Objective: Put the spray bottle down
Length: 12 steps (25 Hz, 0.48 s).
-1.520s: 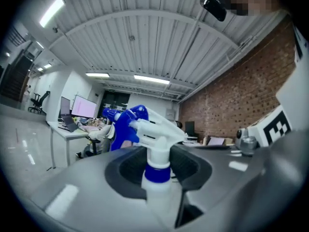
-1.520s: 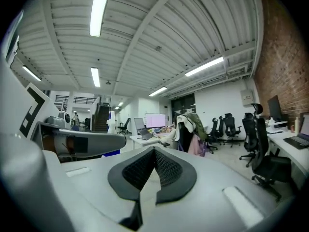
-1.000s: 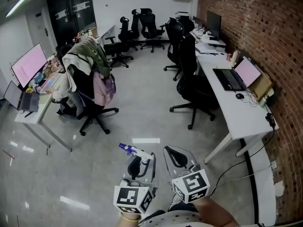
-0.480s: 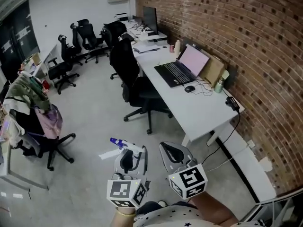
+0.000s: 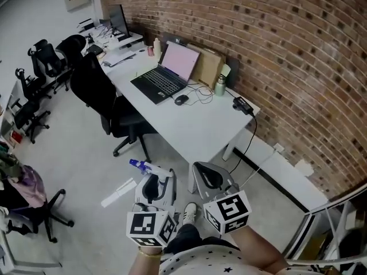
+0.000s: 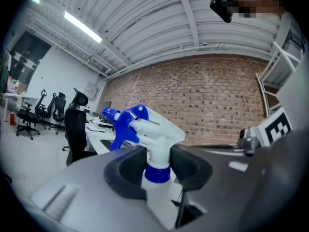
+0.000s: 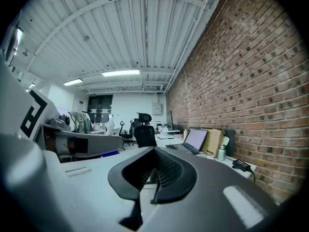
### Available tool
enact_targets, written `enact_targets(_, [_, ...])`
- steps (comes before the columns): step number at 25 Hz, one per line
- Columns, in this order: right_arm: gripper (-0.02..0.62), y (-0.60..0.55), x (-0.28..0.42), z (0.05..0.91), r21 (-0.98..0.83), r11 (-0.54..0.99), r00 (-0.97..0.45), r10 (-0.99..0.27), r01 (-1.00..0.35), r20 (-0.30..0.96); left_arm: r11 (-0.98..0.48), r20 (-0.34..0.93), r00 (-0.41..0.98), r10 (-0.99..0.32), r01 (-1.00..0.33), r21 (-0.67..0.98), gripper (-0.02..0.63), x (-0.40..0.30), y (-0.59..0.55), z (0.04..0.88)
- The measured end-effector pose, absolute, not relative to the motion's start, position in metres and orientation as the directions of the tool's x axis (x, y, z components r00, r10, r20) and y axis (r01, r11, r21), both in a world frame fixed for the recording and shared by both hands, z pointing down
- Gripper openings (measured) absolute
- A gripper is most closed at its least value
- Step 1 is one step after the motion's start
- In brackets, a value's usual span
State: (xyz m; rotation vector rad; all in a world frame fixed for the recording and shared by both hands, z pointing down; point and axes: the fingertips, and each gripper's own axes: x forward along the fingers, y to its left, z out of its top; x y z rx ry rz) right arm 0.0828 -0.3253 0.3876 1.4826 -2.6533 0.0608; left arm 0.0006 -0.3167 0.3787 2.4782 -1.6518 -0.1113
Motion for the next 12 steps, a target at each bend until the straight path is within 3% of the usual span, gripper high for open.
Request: enact_targets(12, [-0.005,-0.462,0.151,0.387,0.026,0.365,-0.360,-0.926,-0.931,0.113,-0.529,0.001,0.537,-0.844,-0.832,0.170,0.138,0.076,-0.472,0.372])
